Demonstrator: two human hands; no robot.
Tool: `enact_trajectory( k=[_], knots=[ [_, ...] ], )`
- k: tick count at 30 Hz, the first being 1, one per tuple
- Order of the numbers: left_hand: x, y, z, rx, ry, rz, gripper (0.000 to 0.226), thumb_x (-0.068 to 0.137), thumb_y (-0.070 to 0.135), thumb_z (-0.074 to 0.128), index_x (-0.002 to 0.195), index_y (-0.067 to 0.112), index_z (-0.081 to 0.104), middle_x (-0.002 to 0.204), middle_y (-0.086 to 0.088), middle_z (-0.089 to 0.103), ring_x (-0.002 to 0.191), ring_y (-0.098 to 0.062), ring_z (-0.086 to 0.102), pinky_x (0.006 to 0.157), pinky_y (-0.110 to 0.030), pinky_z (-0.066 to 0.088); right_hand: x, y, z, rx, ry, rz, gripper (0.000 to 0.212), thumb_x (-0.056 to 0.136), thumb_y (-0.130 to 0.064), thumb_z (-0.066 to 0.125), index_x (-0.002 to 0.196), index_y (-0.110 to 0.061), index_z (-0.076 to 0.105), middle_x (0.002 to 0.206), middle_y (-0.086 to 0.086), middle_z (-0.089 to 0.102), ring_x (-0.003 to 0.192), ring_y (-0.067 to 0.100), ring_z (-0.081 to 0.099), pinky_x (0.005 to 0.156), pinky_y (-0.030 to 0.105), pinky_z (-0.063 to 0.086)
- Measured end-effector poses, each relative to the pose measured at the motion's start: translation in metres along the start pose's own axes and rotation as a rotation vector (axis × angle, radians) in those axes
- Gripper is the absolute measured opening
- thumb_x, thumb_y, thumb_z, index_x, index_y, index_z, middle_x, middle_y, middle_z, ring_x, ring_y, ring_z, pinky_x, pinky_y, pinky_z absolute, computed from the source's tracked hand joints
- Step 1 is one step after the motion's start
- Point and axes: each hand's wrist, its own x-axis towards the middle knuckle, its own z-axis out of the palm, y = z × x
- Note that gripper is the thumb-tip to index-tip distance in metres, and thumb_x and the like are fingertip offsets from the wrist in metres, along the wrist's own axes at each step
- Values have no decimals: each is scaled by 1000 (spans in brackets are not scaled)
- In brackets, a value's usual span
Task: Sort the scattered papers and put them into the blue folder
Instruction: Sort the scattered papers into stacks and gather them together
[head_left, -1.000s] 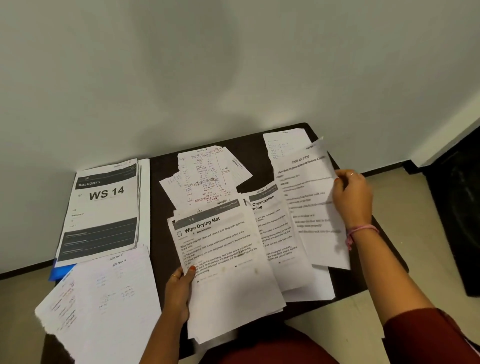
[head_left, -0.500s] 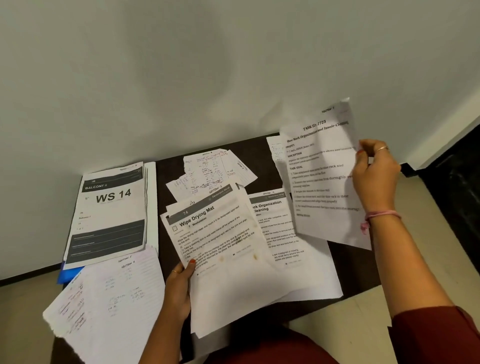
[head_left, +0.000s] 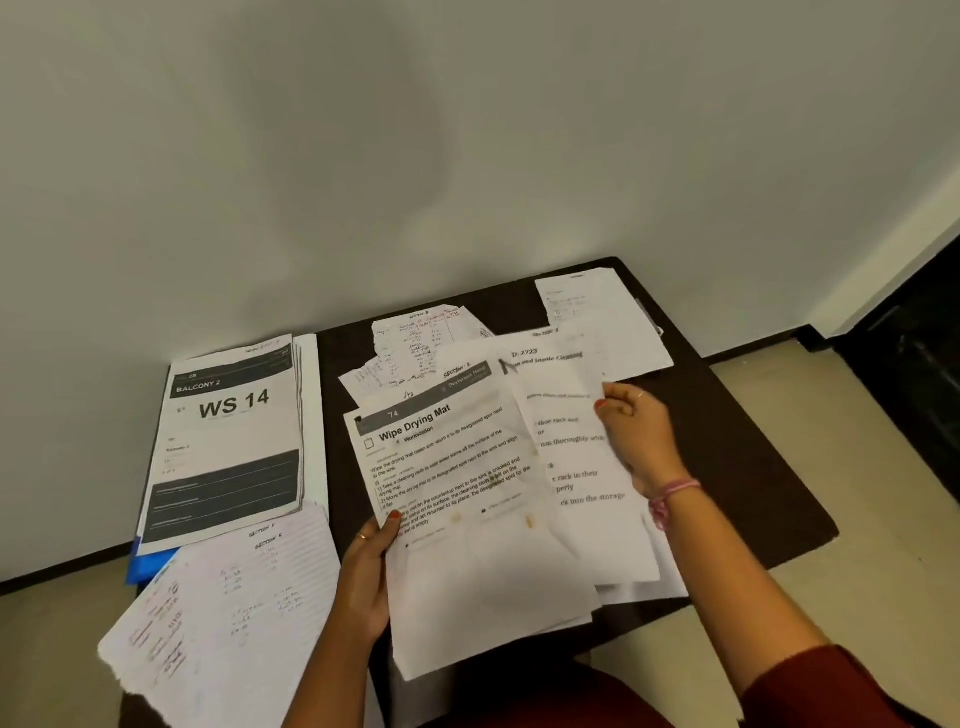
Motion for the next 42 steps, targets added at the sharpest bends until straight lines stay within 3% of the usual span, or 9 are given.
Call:
enact_trajectory(
  k=[3,8,15,20,25,31,34,37,42],
  knots=[
    [0,0,-2,-26,-11,-27,26,96,11,50,118,12,62,114,-14,69,96,-28,69,78,-42,58,-11,15,17,24,-43,48,17,92,-6,54,104,-15,62,103,11,69,89,24,66,85,41,56],
    [2,-5,-5,-60,3,-46,28,96,13,48,121,14,61,116,-14,68,94,-27,70,75,-42,59,-29,26,37,55,-99,49,27,91,-1,52,86,-25,61,103,11,69,97,28,66,89,43,54],
    [6,-8,-6,63,13,-29,30,95,14,51,124,16,59,118,-13,67,109,-33,63,85,-47,55,-32,36,41,69,-114,46,24,93,-4,52,91,-26,62,106,7,69,97,25,66,89,41,54],
    [11,-12,-7,180,57,7,27,95,12,54,121,12,60,112,-12,70,99,-28,68,76,-39,59,-25,49,38,37,-145,72,20,94,-14,54,110,-13,66,109,6,69,102,26,65,94,47,52],
    [21,-25,-2,376,135,-10,23,96,15,54,118,10,61,106,-13,71,97,-32,68,90,-48,52,-29,65,38,6,-158,93,24,98,-23,48,109,-15,68,109,3,69,103,21,64,96,43,51],
    [26,-45,7,554,147,-12,20,99,17,49,117,16,60,110,-7,71,97,-28,69,93,-51,51,-33,81,26,40,-171,158,26,96,-35,51,98,-15,68,100,2,72,96,18,66,85,32,55],
    [26,-53,15,600,156,25,21,99,16,49,117,17,59,115,-6,68,102,-26,67,96,-51,49,-32,89,18,16,-229,121,7,91,-24,62,96,-21,67,99,-6,71,97,13,66,82,26,54],
    [26,-59,27,626,149,50,21,99,16,50,117,17,59,115,-4,68,104,-25,66,97,-50,49,-25,98,11,-90,-195,103,16,89,-17,64,106,-16,66,109,0,70,102,19,66,87,32,55],
    [34,-65,51,623,188,70,16,96,15,55,110,16,62,108,-3,71,99,-23,68,94,-48,51,-5,89,-2,-210,-80,54,11,93,-15,57,93,-11,68,95,1,71,83,13,67,64,13,49]
  ],
)
